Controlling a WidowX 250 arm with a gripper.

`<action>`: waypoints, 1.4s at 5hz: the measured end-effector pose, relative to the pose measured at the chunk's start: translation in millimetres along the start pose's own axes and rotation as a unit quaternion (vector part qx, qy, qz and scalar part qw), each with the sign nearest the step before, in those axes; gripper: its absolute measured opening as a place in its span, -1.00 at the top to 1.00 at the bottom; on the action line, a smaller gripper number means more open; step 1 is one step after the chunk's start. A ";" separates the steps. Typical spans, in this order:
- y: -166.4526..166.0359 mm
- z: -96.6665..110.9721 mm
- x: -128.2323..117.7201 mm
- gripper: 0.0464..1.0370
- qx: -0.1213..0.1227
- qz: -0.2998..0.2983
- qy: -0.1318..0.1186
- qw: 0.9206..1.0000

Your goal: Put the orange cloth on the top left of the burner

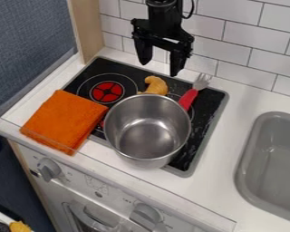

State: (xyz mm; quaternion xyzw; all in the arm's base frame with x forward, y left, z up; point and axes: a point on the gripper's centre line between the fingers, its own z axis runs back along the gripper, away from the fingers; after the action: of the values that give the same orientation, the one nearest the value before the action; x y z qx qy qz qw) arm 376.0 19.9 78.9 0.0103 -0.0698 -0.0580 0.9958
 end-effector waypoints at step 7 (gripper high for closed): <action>61.8 67.7 -32.9 -0.92 0.050 0.091 -0.057 0.993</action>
State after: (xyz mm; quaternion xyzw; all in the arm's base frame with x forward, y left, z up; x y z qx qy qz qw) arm 341.2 84.3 143.2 0.0499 -0.1294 0.0362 0.9897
